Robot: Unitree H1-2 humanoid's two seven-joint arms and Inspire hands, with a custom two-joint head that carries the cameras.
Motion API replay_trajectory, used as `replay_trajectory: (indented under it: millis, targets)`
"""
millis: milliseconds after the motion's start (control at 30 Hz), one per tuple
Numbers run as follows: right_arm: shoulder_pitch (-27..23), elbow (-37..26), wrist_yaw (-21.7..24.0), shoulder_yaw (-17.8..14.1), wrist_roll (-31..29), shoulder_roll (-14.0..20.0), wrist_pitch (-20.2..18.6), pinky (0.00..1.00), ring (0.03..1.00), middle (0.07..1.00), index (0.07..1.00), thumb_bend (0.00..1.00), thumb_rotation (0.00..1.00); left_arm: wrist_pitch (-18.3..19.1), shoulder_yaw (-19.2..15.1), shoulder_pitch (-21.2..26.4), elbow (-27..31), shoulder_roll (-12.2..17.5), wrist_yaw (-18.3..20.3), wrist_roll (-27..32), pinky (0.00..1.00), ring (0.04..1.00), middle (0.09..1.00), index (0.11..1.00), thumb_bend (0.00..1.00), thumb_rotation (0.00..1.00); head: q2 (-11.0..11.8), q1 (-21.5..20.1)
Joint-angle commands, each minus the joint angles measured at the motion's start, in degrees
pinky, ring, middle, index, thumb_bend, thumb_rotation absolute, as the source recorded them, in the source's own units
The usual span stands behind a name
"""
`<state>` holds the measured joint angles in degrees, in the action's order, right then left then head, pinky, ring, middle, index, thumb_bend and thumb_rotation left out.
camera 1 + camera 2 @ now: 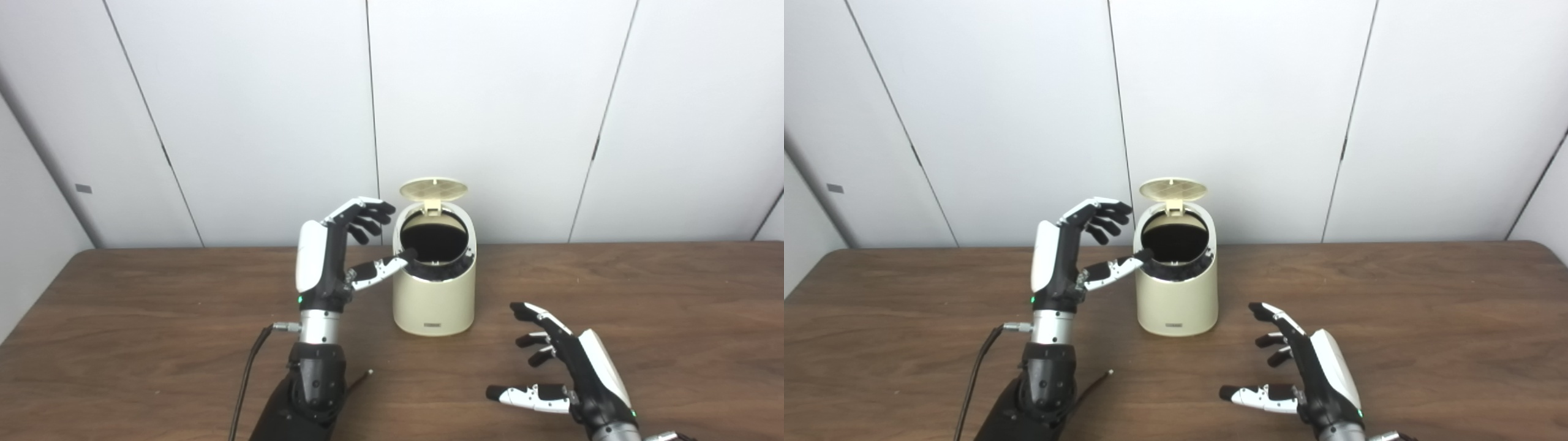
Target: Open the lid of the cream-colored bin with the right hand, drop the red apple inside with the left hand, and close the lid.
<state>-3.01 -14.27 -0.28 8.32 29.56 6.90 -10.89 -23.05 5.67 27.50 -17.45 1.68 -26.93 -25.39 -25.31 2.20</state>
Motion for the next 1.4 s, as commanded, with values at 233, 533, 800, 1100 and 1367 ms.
replay_trajectory:
  millis: [233,533,800,1100,1367]
  targets:
    - [-1.56,-1.13,-0.70,-0.56,-0.23,0.49,2.04,0.54,0.684,0.827,0.823,0.78,0.18,0.74,-5.94,-2.42,10.24,2.31,12.08,21.31,0.57,0.698,0.748,0.715,0.63,0.05,-0.20,0.78]
    - [-2.39,-0.95,-0.59,-1.25,-1.19,0.93,2.40,0.53,0.683,0.832,0.827,0.78,0.21,3.88,-8.52,-9.45,10.04,5.01,20.87,29.49,0.61,0.758,0.819,0.831,0.67,0.16,-0.44,0.85]
    - [-3.10,-1.31,-0.30,-1.70,-1.54,1.14,1.35,0.53,0.680,0.835,0.826,0.78,0.23,9.96,-9.34,-14.34,10.52,4.76,23.34,29.94,0.61,0.741,0.794,0.824,0.68,0.14,-0.55,0.74]
    - [-4.96,-0.09,-0.68,-2.47,-2.76,2.11,3.43,0.53,0.668,0.825,0.827,0.78,0.23,8.46,-8.79,-17.00,7.24,4.35,24.20,27.97,0.61,0.711,0.763,0.778,0.66,0.08,0.00,0.56]
    - [-15.99,-1.09,4.33,-1.62,0.03,7.12,0.11,0.61,0.769,0.835,0.828,0.78,0.33,6.71,-8.81,-17.86,4.64,3.46,25.15,27.85,0.58,0.675,0.730,0.746,0.63,0.03,0.76,-0.58]
